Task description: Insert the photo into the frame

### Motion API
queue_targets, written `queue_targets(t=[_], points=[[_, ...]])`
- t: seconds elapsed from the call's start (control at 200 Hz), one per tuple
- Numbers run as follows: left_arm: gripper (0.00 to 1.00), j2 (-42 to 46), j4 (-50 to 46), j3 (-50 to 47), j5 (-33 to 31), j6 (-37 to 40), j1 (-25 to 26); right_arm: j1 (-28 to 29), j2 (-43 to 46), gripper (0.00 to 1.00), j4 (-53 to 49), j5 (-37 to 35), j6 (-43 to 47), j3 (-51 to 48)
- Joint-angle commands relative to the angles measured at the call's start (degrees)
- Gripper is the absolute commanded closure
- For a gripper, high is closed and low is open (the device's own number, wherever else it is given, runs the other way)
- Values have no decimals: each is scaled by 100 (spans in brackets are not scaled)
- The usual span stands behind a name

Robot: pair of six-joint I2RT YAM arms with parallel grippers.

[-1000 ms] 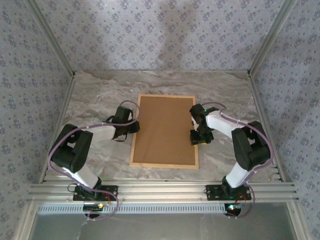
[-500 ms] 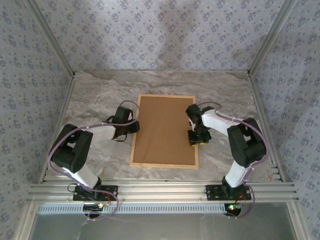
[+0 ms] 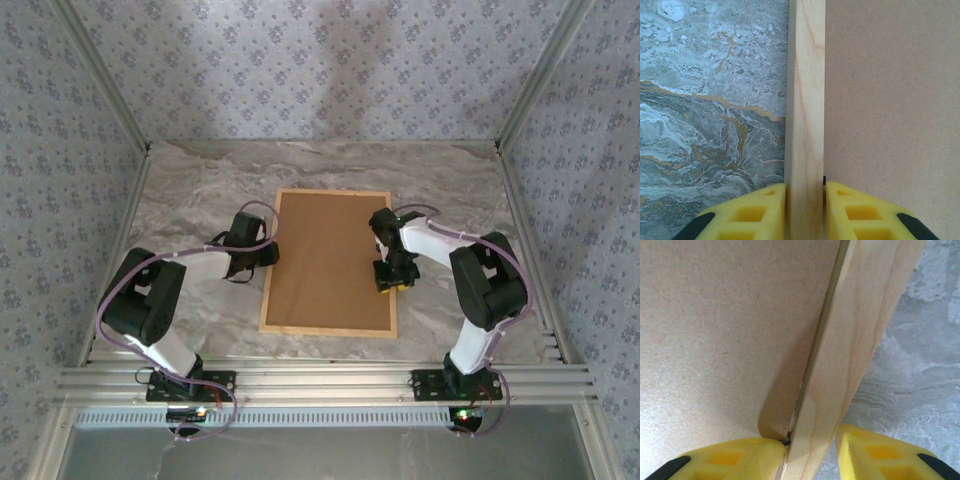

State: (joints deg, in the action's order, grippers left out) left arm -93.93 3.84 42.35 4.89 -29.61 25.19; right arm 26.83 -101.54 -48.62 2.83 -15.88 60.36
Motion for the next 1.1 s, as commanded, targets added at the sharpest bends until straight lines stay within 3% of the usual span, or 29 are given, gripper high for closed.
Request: queue_targets(t=[0.0,0.34,0.77,0.92,1.094], points=[[75,-319,-665,-139,167,25,98,160,-378,59,818,258,-23,-282],[75,-306,-674,-150,155,25,100,-103,758,54,297,288,73,-103],[75,-310,-665,-149,154,16,99,-266,754,55,115,-126,147,-245],[75,-307,-695,-151,156,25,98,-271,939,54,302,212,164,-31],[75,-244,-700,-163,156,16,95,-609,998,46,1200,889,-185,-60]])
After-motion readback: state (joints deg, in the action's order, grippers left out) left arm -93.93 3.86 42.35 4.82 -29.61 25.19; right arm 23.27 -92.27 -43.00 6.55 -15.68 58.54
